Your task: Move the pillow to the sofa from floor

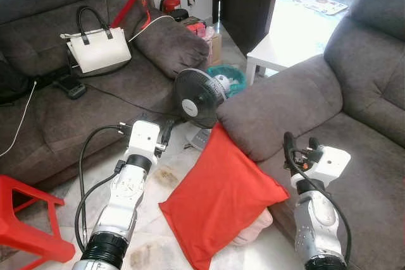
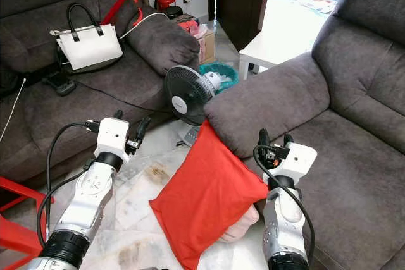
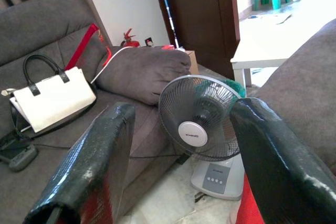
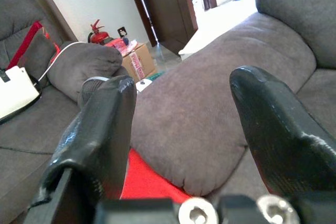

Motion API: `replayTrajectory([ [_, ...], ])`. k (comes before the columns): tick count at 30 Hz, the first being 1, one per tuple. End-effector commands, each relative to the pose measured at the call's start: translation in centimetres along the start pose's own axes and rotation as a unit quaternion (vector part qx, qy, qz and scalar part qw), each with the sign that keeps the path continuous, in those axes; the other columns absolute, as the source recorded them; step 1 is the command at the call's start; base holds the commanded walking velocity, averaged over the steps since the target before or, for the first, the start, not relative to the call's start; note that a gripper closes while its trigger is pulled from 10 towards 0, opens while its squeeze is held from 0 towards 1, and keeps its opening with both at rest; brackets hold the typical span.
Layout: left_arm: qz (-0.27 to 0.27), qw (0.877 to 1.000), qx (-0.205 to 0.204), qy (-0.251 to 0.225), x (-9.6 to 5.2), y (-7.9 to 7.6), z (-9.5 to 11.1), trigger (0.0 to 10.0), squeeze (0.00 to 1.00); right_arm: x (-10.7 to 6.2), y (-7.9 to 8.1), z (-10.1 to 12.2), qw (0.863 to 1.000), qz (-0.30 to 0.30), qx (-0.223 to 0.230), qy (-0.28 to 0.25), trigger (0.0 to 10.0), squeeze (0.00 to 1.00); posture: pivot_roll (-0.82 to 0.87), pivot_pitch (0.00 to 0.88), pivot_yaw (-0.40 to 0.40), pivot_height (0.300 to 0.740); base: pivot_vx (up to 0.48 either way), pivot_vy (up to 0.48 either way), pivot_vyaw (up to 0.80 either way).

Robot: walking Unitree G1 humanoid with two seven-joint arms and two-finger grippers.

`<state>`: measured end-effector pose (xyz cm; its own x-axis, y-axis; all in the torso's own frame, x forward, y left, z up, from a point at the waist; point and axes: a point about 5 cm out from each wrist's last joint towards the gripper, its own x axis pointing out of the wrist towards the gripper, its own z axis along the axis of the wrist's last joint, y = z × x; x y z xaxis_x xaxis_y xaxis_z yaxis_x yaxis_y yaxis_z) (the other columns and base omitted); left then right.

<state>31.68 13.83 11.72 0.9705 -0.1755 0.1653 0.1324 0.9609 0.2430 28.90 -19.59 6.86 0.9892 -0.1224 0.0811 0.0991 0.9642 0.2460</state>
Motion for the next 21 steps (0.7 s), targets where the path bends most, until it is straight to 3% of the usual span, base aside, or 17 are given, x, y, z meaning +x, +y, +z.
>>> replayTrajectory([
  [1, -0.001, 1.000, -0.002, 0.000, 0.02, 0.13, 0.02, 10.0, 0.00, 0.00, 0.27, 0.01, 1.000, 0.007, -0.003, 0.001, 10.0, 0.00, 0.09, 0.050, 0.048, 0.740, 0.259, 0.000, 0.00],
  [21, 0.000, 1.000, -0.002, 0.001, -0.01, 0.11, 0.03, 10.0, 0.00, 0.02, 0.42, -0.14, 1.000, 0.010, -0.003, 0.007, 10.0, 0.00, 0.09, 0.065, 0.046, 0.740, 0.270, 0.000, 0.00],
])
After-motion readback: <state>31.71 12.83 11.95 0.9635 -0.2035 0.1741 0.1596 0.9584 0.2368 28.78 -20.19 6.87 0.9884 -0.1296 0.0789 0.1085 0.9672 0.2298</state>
